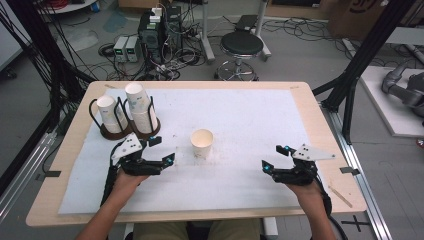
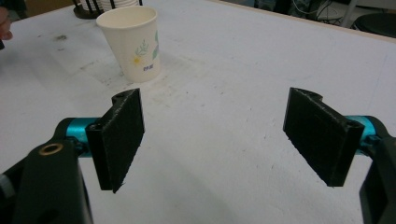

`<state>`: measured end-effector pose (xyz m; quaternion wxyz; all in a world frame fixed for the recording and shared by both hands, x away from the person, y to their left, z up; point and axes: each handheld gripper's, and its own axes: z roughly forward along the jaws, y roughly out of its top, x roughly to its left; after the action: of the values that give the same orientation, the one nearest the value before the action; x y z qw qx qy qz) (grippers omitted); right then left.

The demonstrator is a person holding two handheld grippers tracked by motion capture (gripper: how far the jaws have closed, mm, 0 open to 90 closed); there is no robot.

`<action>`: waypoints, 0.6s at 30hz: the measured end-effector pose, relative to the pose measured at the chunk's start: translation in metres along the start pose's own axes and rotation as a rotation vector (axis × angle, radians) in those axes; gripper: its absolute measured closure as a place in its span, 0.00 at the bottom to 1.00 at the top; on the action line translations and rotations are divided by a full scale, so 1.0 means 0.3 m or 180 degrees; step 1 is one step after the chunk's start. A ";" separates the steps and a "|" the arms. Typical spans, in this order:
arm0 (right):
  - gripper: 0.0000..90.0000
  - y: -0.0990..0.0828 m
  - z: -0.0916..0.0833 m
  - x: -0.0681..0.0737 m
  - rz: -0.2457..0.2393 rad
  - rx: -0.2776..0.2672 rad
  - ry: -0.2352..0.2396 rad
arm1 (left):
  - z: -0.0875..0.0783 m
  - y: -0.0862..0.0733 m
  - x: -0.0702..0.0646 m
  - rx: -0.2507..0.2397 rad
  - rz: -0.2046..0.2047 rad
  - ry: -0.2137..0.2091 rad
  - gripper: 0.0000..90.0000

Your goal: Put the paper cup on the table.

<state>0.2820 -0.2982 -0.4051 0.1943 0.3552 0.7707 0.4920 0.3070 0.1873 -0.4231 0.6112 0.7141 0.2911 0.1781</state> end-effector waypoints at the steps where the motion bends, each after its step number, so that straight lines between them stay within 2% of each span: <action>1: 0.24 -0.002 -0.002 0.000 -0.0005 -0.0002 -0.0007 | -0.015 0.000 0.004 -0.0046 -0.0011 0.0022 0.20; 9: 0.24 -0.001 -0.008 0.013 -0.0028 -0.0056 -0.0022 | -0.083 -0.010 0.009 -0.0135 0.0008 0.0095 0.20; 18: 0.24 0.004 -0.009 0.032 -0.0068 -0.0042 -0.0079 | -0.144 -0.017 0.016 -0.0314 -0.0078 0.0194 0.20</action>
<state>0.2743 -0.2924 -0.4024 0.2114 0.3518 0.7687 0.4904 0.2832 0.2239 -0.4205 0.6386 0.6738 0.3092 0.2064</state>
